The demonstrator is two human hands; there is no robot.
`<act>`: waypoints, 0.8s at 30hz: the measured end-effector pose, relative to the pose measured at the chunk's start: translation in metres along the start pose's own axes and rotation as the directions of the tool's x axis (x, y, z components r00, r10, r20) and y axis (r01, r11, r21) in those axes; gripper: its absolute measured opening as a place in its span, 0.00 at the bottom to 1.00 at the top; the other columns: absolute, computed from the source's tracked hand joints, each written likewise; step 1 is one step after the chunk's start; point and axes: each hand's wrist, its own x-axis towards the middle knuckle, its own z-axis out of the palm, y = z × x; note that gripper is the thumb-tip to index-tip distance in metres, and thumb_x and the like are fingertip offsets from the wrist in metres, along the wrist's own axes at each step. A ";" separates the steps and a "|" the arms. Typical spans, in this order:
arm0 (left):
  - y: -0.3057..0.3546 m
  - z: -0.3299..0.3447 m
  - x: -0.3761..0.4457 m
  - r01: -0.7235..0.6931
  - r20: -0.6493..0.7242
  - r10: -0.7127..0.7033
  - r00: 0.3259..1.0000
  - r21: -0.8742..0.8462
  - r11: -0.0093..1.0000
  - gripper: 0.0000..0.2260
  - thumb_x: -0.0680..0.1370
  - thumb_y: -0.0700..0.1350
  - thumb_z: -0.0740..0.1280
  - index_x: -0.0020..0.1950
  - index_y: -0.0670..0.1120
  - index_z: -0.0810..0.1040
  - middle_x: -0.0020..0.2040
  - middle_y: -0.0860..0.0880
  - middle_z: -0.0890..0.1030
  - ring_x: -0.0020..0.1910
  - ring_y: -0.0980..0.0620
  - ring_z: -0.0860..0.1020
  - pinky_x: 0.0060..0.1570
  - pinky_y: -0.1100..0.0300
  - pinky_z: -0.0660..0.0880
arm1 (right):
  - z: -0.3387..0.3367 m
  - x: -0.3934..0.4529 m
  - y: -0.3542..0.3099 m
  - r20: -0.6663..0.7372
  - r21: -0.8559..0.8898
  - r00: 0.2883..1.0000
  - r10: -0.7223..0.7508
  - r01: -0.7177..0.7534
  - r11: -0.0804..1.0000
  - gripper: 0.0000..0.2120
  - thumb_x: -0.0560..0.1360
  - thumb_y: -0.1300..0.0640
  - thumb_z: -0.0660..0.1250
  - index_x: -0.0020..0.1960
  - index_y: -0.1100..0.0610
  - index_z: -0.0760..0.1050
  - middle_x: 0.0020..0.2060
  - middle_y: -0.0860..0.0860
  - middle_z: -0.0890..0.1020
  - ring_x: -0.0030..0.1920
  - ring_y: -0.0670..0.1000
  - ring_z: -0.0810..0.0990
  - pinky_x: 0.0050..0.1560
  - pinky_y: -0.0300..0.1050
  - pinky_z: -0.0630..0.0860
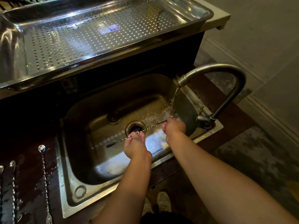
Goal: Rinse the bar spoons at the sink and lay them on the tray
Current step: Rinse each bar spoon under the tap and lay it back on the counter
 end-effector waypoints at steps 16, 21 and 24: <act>-0.018 0.023 -0.015 0.085 0.198 -0.102 0.975 0.096 0.992 0.08 0.79 0.35 0.64 0.57 0.35 0.76 0.47 0.39 0.80 0.37 0.50 0.79 0.54 0.54 0.78 | 0.013 -0.031 0.004 0.069 -0.056 0.993 -0.099 0.103 0.993 0.13 0.77 0.57 0.68 0.34 0.58 0.76 0.29 0.52 0.79 0.29 0.50 0.77 0.35 0.41 0.76; -0.033 0.033 -0.022 0.133 0.295 -0.175 0.939 0.159 0.978 0.10 0.78 0.36 0.65 0.60 0.36 0.76 0.43 0.42 0.80 0.39 0.50 0.80 0.50 0.58 0.79 | -0.007 -0.024 -0.013 -0.028 -0.015 0.984 -0.177 0.176 0.984 0.11 0.76 0.58 0.67 0.35 0.58 0.77 0.32 0.54 0.81 0.34 0.54 0.81 0.39 0.47 0.79; -0.042 0.042 -0.029 0.148 0.283 -0.189 0.940 0.161 0.976 0.03 0.78 0.38 0.66 0.49 0.38 0.77 0.40 0.44 0.79 0.37 0.52 0.79 0.45 0.62 0.79 | -0.021 -0.019 -0.027 -0.089 0.023 0.974 -0.210 0.213 0.977 0.14 0.77 0.60 0.65 0.32 0.58 0.74 0.27 0.52 0.76 0.26 0.49 0.74 0.24 0.33 0.71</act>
